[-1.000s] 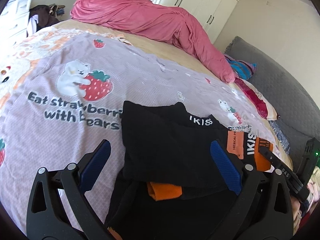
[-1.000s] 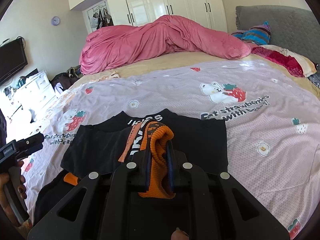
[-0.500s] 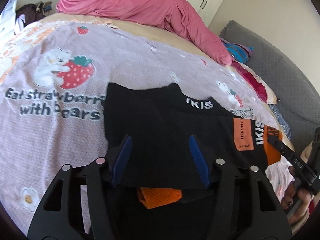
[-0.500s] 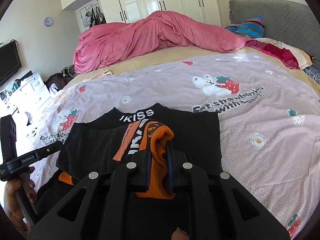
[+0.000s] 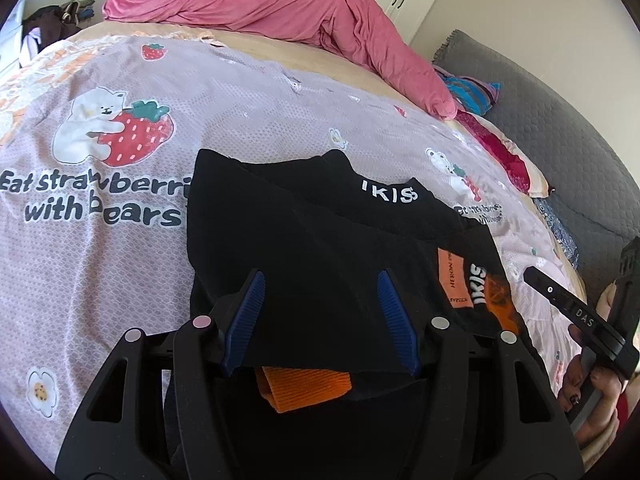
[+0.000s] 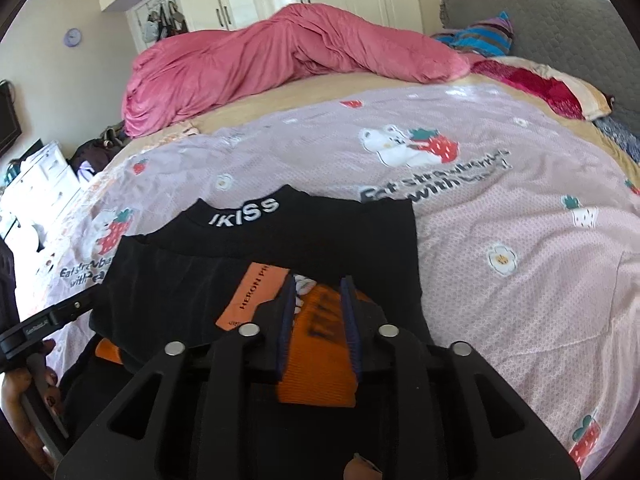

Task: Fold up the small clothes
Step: 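Lay the orange cuff flat on the shirt body and open the right gripper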

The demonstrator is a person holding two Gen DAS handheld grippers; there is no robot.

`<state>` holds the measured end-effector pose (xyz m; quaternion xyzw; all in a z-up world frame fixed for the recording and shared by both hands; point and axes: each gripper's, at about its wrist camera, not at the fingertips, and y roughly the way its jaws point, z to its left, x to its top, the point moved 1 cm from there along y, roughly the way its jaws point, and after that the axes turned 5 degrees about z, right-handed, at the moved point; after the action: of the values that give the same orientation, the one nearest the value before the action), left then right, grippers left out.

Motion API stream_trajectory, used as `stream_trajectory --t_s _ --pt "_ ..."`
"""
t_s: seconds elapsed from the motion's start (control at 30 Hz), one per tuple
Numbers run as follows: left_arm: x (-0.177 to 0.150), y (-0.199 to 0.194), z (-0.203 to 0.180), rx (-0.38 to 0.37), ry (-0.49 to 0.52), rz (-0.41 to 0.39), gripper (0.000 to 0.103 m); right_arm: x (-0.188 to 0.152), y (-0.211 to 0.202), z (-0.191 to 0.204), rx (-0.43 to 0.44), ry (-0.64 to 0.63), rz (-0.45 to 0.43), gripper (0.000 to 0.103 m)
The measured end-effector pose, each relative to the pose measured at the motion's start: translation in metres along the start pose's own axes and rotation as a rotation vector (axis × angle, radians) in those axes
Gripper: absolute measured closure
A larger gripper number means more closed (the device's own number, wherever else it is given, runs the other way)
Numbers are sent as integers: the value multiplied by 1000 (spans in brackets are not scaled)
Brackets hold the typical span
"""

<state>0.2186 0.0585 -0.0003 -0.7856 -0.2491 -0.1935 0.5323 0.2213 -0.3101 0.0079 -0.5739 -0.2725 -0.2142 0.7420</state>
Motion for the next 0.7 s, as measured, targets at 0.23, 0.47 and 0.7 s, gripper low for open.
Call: stream_trajectory --t_s 0.23,0.47,0.7 --pt "-5 10 -8 1 33 42 52 -2 0 1 -14 -7 -2 74" --pt "-16 25 -2 56 46 117 52 -13 5 33 19 -130 27 67" --pt "-21 25 -3 63 45 117 52 -21 15 67 77 -209 67 61"
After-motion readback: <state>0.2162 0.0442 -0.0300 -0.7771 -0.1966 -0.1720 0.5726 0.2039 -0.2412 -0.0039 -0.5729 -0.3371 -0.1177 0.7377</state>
